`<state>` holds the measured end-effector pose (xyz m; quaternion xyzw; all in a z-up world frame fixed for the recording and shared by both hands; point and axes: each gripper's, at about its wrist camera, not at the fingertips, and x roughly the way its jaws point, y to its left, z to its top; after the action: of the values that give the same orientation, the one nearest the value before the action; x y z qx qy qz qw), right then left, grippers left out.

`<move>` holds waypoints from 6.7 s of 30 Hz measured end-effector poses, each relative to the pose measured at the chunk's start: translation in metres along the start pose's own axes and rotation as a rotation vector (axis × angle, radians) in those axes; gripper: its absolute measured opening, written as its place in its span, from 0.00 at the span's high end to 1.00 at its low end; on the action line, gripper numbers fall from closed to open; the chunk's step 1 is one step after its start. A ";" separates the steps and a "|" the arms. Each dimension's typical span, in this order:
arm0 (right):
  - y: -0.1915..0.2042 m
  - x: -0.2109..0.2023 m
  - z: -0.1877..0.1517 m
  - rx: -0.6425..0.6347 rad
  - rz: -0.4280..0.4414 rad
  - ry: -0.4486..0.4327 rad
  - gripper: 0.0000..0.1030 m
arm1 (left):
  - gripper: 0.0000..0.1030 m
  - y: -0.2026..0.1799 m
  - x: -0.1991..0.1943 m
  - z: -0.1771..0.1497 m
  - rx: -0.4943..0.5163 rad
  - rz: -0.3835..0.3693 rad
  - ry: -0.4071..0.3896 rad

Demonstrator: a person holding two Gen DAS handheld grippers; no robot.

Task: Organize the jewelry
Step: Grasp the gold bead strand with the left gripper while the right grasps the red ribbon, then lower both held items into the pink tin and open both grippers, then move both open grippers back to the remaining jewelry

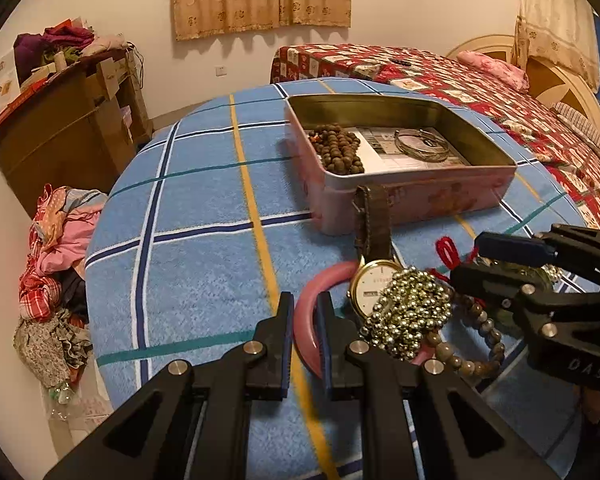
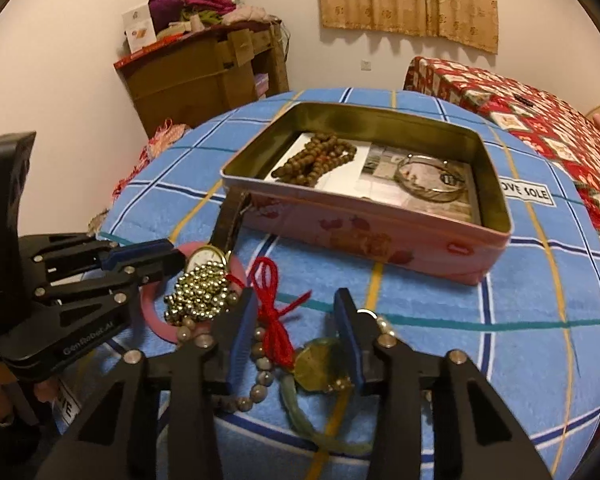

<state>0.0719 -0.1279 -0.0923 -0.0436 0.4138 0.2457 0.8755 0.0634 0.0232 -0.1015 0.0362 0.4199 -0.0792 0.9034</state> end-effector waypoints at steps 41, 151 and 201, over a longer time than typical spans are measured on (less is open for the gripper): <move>-0.020 -0.044 0.013 0.051 0.020 -0.114 0.92 | 0.95 0.005 -0.017 0.012 -0.049 -0.017 -0.028; -0.102 -0.004 0.077 0.138 -0.109 -0.119 0.43 | 0.12 -0.010 0.022 0.123 0.034 -0.042 -0.125; -0.071 -0.027 -0.032 0.034 -0.148 0.034 0.47 | 0.19 -0.035 0.012 0.024 -0.003 -0.037 -0.068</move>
<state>0.0678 -0.2099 -0.1024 -0.0631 0.4282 0.1726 0.8848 0.0827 -0.0161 -0.0952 0.0243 0.3895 -0.0962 0.9156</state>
